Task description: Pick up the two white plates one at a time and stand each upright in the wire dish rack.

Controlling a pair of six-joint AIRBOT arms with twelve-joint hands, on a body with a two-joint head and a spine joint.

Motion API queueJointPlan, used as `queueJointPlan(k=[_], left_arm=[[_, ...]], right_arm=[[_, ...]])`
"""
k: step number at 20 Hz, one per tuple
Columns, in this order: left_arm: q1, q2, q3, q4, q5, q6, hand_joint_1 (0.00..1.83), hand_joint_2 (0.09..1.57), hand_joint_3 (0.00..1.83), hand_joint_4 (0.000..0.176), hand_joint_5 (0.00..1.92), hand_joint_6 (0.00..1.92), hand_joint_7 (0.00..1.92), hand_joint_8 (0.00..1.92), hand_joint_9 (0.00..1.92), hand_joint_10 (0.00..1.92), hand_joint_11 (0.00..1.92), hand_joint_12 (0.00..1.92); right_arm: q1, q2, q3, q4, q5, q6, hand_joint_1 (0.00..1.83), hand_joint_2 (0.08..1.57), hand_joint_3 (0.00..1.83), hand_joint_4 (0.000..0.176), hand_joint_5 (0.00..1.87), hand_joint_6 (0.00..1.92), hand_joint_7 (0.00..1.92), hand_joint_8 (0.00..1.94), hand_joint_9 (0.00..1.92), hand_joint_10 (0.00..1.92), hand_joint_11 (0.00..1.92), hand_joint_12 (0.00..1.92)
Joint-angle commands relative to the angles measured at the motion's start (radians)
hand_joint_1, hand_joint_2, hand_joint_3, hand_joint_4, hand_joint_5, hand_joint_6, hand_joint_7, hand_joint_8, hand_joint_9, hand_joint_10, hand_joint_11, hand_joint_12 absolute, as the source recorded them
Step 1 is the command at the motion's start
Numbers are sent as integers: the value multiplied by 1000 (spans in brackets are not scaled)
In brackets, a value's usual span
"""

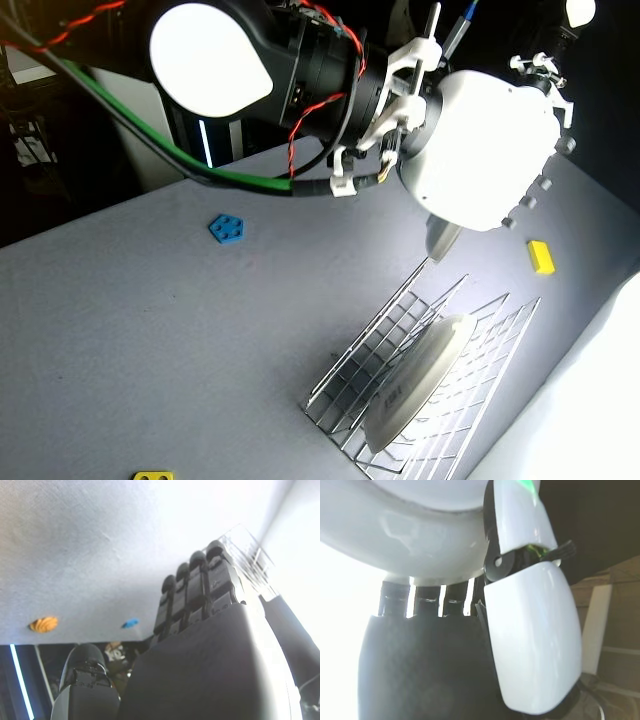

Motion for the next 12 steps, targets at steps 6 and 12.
queueJointPlan(k=[6,12], left_arm=[[-2,14,4,-62,-21,-4,0,1096,0,0,52,2,48,1,34,1,2,3],[-2,16,3,-62,-21,-4,0,1097,1,0,64,11,57,11,41,9,15,7]], right_arm=[[-4,7,-3,25,196,-58,1367,1123,1,0,911,1146,995,885,869,1164,896,971],[-33,6,-5,171,214,-185,1367,1121,0,0,923,1142,996,873,871,1153,900,947]])
